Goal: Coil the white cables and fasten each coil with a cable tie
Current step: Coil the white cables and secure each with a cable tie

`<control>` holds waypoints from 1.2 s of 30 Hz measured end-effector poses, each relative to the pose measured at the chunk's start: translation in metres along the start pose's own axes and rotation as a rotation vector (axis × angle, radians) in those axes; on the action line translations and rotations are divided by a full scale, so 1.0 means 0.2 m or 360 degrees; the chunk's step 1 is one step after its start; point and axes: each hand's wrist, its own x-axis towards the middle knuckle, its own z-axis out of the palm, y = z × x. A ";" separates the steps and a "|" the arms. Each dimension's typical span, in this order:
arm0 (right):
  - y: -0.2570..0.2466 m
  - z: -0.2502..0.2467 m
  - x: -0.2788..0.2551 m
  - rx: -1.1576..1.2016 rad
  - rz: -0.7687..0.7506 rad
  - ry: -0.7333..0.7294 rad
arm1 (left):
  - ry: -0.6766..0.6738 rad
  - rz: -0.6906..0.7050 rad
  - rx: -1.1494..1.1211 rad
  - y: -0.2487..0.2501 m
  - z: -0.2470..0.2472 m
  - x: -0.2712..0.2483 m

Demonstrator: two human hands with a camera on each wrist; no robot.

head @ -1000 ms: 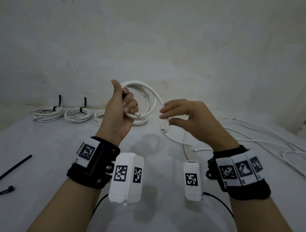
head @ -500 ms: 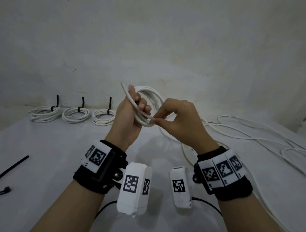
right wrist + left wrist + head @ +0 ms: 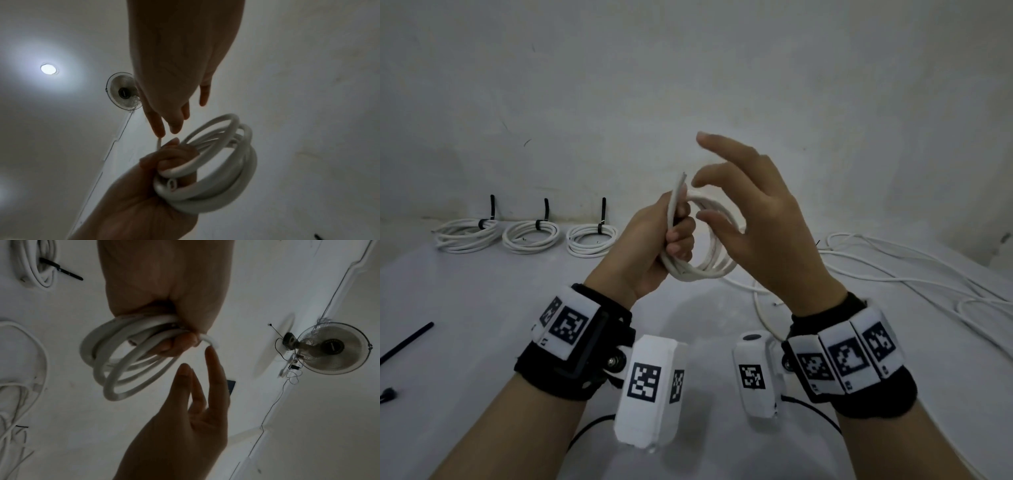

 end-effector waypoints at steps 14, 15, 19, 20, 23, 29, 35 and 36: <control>0.04 -0.03 -0.02 -0.0553 0.0042 0.0323 | -0.0119 0.0054 0.0133 -0.03 0.03 -0.02; 0.04 -0.03 -0.02 -0.0545 0.0077 0.0324 | -0.0135 0.0059 0.0134 -0.03 0.03 -0.02; 0.03 -0.02 -0.02 -0.0514 0.0221 0.0317 | -0.0059 0.0148 0.0133 -0.03 0.02 -0.02; 0.03 -0.01 -0.02 -0.0488 0.0256 0.0316 | -0.0008 0.0180 0.0113 -0.03 0.02 -0.01; -0.02 0.03 -0.02 -0.0327 0.0410 0.0301 | 0.0157 0.0242 0.0043 -0.03 0.02 0.00; 0.01 0.02 -0.01 0.0397 0.0848 0.0167 | 0.0153 0.0272 -0.0093 -0.03 0.02 0.00; 0.10 -0.02 -0.03 0.1753 0.1562 -0.0203 | -0.0078 0.0167 -0.0099 -0.03 0.03 -0.02; 0.11 -0.02 -0.03 0.1905 0.1616 -0.0249 | -0.0096 0.0154 -0.0090 -0.03 0.02 -0.02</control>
